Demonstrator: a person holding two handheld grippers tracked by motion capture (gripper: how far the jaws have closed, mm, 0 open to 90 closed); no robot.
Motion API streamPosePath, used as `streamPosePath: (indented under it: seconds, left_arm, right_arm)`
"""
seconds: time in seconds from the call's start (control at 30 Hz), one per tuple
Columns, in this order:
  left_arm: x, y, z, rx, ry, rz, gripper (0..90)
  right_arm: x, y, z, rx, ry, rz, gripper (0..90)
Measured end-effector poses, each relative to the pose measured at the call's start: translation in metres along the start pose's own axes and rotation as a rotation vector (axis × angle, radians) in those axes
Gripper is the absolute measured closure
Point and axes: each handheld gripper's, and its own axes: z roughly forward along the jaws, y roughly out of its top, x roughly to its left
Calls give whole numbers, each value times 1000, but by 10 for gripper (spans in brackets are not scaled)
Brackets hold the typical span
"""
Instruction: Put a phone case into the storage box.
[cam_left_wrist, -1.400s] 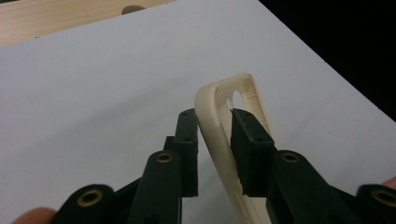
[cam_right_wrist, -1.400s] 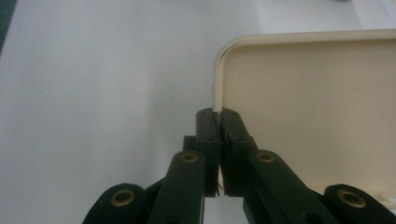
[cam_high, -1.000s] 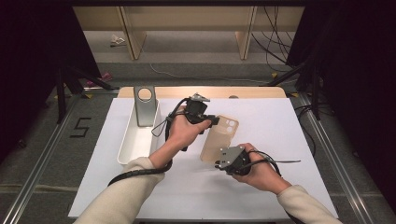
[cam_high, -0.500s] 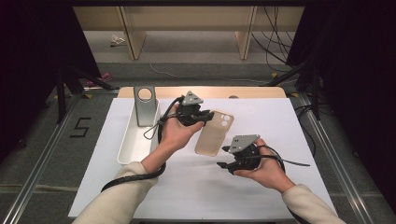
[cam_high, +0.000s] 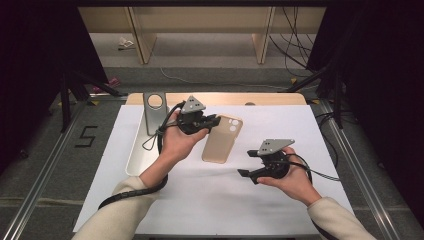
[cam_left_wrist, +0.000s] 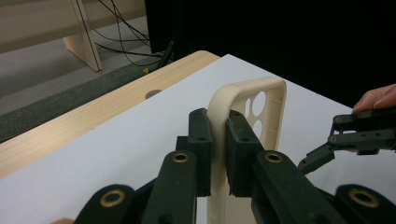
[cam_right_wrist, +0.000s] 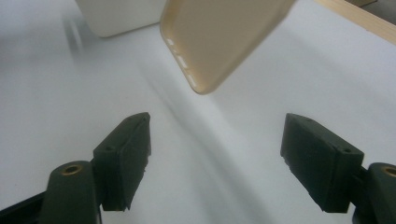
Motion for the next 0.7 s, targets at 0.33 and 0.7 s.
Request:
streamPosePath:
  seconds: [0.33, 0.7]
  left_arm:
    - [8, 2, -16, -31, 13, 9, 817]
    - [18, 5, -33, -68, 27, 7, 816]
  right_arm:
    - [-10, -6, -11, -60, -11, 73, 225]
    - [-18, -12, -22, -108, -41, 122, 207]
